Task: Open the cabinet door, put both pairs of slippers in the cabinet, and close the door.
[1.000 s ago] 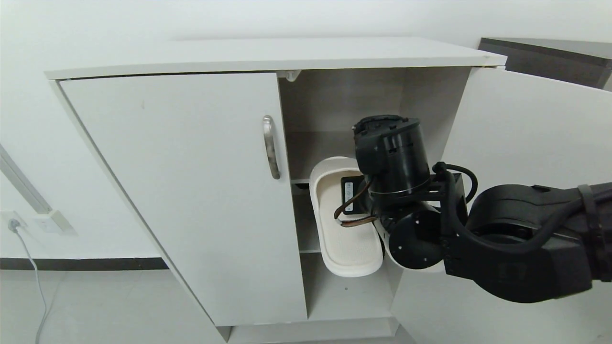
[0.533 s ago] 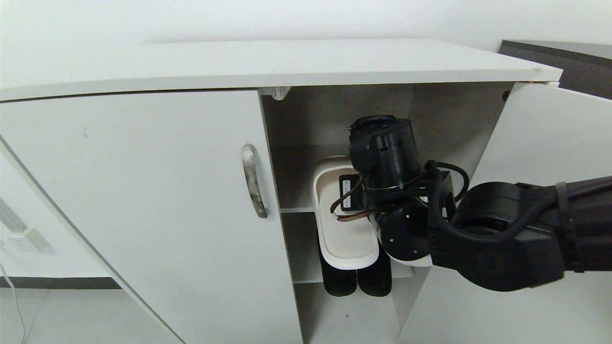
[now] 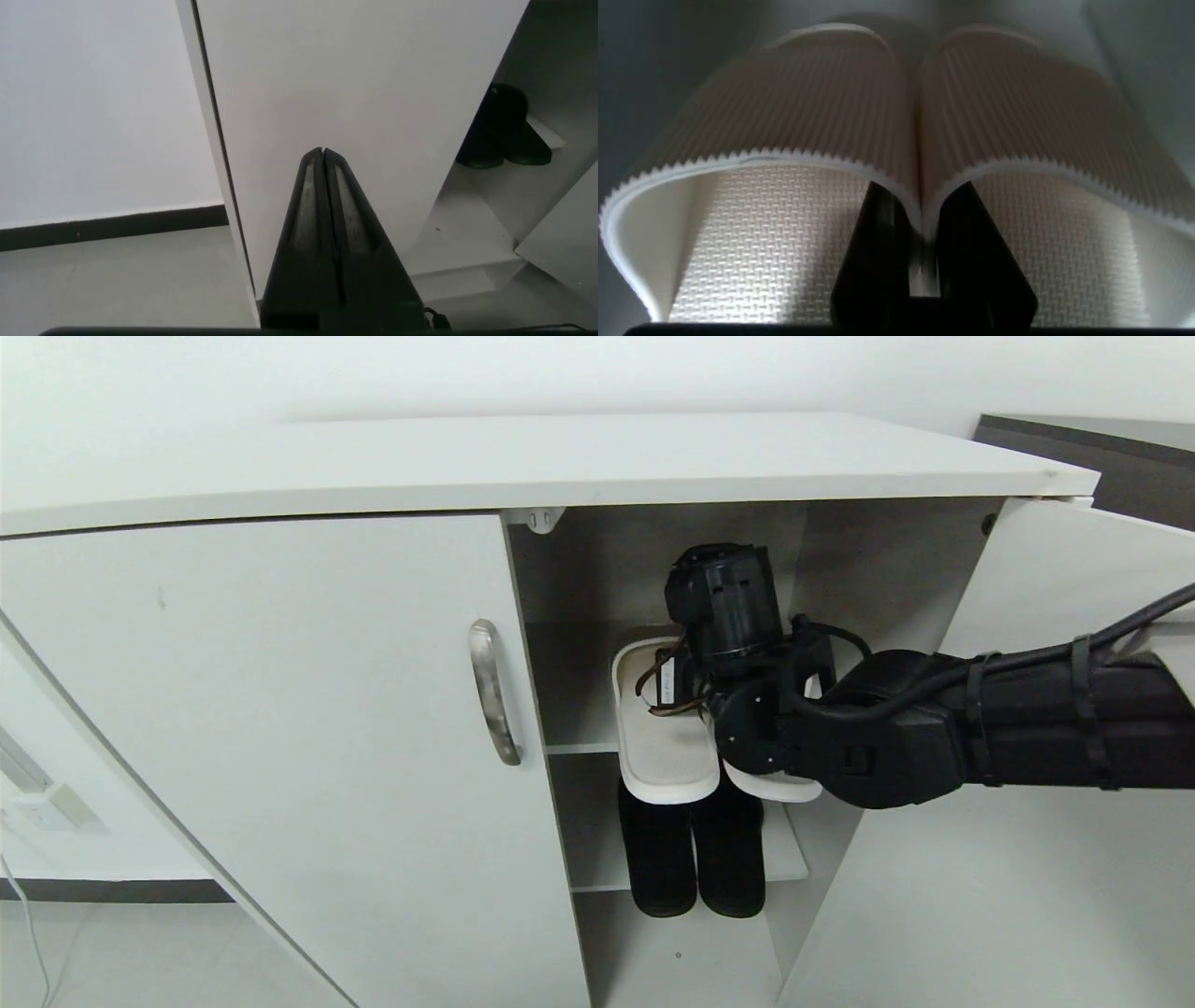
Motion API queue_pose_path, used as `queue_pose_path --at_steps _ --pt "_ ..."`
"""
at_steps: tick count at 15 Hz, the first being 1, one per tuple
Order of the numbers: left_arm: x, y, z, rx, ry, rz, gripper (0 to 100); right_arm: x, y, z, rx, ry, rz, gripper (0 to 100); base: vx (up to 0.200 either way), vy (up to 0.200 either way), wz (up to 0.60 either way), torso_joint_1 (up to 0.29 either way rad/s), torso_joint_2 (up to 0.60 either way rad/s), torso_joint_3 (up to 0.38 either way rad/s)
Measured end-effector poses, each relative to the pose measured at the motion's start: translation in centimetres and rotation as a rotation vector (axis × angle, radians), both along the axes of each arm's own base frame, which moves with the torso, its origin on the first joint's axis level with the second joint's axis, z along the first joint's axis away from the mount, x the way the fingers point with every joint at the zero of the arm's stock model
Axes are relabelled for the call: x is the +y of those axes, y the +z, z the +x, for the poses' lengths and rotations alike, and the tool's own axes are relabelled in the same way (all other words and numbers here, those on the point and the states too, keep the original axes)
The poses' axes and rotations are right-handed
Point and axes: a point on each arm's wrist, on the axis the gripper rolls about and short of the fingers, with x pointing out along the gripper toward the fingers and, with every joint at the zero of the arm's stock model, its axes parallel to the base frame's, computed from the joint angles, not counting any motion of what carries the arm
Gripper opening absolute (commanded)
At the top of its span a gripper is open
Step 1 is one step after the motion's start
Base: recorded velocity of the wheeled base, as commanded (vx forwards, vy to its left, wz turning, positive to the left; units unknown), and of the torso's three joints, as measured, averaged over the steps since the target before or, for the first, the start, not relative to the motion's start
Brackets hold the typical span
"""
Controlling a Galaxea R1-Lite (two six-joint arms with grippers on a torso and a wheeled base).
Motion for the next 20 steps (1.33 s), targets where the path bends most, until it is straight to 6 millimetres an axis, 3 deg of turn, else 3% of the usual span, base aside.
queue_pose_path --at_steps 11,17,18,20 --pt "0.0 0.0 0.0 0.000 0.003 -0.001 0 0.2 1.1 3.4 0.001 -0.023 0.012 0 0.000 0.000 0.00 0.000 0.00 0.000" --pt "0.0 0.0 0.0 0.000 0.004 -0.001 0 0.4 0.3 4.4 0.009 -0.033 0.004 0 0.000 0.000 0.00 0.000 0.00 0.000" --pt "0.0 0.0 0.0 0.000 0.005 -0.001 0 0.4 0.2 4.5 0.010 -0.035 0.003 100 0.000 0.000 0.00 0.000 0.00 0.000" --pt "0.0 0.0 0.0 0.000 0.005 -0.001 0 0.5 0.1 4.4 0.011 -0.033 0.002 100 0.000 0.000 0.00 0.000 0.00 0.000"
